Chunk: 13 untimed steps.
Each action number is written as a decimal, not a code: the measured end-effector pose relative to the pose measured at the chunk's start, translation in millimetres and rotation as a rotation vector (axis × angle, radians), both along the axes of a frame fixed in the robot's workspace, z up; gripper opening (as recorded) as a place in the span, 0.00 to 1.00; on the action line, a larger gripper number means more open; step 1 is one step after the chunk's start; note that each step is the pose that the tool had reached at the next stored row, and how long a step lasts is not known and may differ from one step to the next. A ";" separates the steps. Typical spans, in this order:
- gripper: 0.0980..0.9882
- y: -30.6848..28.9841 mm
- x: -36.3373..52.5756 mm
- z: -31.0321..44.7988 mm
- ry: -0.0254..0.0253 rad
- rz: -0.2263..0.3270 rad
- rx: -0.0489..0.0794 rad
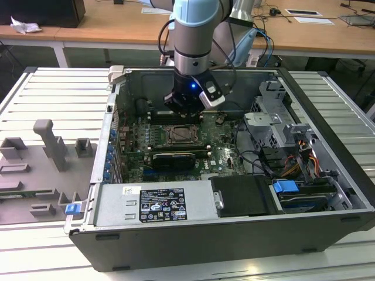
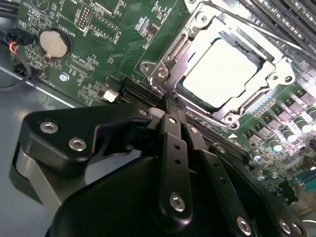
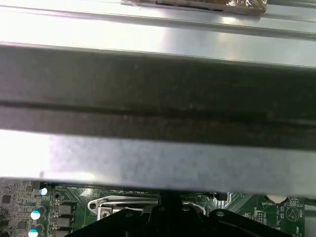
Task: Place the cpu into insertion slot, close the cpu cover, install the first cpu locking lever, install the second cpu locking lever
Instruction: 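Install the first cpu locking lever, then install the second cpu locking lever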
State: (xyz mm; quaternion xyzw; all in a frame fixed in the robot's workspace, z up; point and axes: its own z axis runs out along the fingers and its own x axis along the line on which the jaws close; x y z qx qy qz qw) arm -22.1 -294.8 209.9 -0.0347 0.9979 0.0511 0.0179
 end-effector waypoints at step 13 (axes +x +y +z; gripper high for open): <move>0.01 -6.1 0.0 -0.1 -0.0001 0.000 0.000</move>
